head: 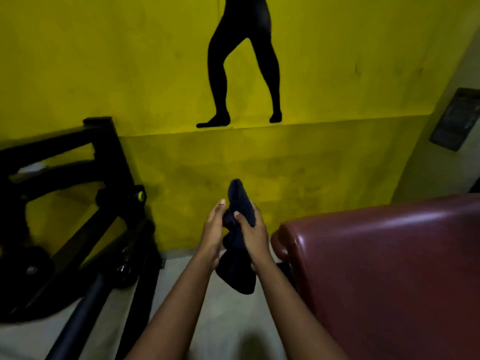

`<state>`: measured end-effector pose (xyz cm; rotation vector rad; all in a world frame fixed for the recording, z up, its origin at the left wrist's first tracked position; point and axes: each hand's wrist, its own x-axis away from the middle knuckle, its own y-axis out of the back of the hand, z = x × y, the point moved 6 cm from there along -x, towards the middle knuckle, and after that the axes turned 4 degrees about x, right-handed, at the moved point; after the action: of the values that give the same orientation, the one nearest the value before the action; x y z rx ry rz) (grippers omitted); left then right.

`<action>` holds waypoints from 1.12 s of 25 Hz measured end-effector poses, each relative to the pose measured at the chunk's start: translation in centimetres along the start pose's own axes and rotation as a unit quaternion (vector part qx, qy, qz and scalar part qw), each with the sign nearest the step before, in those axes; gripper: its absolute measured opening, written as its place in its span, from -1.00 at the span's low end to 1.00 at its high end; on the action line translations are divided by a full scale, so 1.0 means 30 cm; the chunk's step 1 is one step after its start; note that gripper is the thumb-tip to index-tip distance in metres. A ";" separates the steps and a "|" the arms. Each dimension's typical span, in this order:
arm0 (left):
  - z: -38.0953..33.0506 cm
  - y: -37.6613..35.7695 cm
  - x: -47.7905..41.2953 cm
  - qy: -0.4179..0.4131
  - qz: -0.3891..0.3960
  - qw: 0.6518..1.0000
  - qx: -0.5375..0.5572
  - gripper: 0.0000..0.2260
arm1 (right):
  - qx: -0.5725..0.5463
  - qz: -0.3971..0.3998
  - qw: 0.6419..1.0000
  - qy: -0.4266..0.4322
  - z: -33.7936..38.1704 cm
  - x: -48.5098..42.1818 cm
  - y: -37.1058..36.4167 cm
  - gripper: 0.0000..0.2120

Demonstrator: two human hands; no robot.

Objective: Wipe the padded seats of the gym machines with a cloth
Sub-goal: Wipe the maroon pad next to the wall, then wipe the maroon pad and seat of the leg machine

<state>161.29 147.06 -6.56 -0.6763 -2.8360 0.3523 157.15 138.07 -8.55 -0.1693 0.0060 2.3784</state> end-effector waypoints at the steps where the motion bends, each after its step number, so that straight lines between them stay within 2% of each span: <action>1: -0.029 0.004 -0.118 -0.028 -0.006 0.999 -0.037 -0.58 | -0.011 -0.027 1.000 0.003 -0.005 -0.090 0.009 -0.54; 4: -0.083 -0.022 -0.475 -0.030 -0.003 0.997 -0.065 -0.53 | -0.053 -0.103 0.993 -0.037 -0.036 -0.352 0.017 -0.48; 8: -0.104 -0.138 -0.799 -0.015 0.032 0.997 -0.073 -0.56 | -0.070 -0.168 0.981 -0.062 -0.068 -0.617 -0.001 -0.46; 11: -0.070 -0.246 -0.998 0.001 0.067 0.995 -0.077 -0.53 | -0.042 -0.174 0.981 -0.068 -0.129 -0.795 0.035 -0.47; 16: 0.154 -0.442 -1.304 0.041 0.143 0.984 -0.099 -0.52 | 0.007 -0.195 0.978 -0.072 -0.298 -1.075 0.230 -0.50; 20: 0.251 -0.677 -1.618 0.086 0.284 0.942 -0.154 -0.51 | 0.038 -0.286 0.955 -0.063 -0.367 -1.321 0.392 -0.61; 24: 0.256 -0.916 -1.821 0.093 0.382 0.901 -0.183 -0.54 | 0.007 -0.425 0.900 -0.100 -0.413 -1.469 0.516 -0.54; 28: 0.300 -1.158 -1.886 0.112 0.468 0.861 -0.168 -0.57 | 0.005 -0.508 0.854 -0.111 -0.405 -1.536 0.633 -0.56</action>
<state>194.06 89.03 -13.55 -1.9996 -2.1518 -0.1071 178.68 92.07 -15.71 0.1019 -0.1463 1.3173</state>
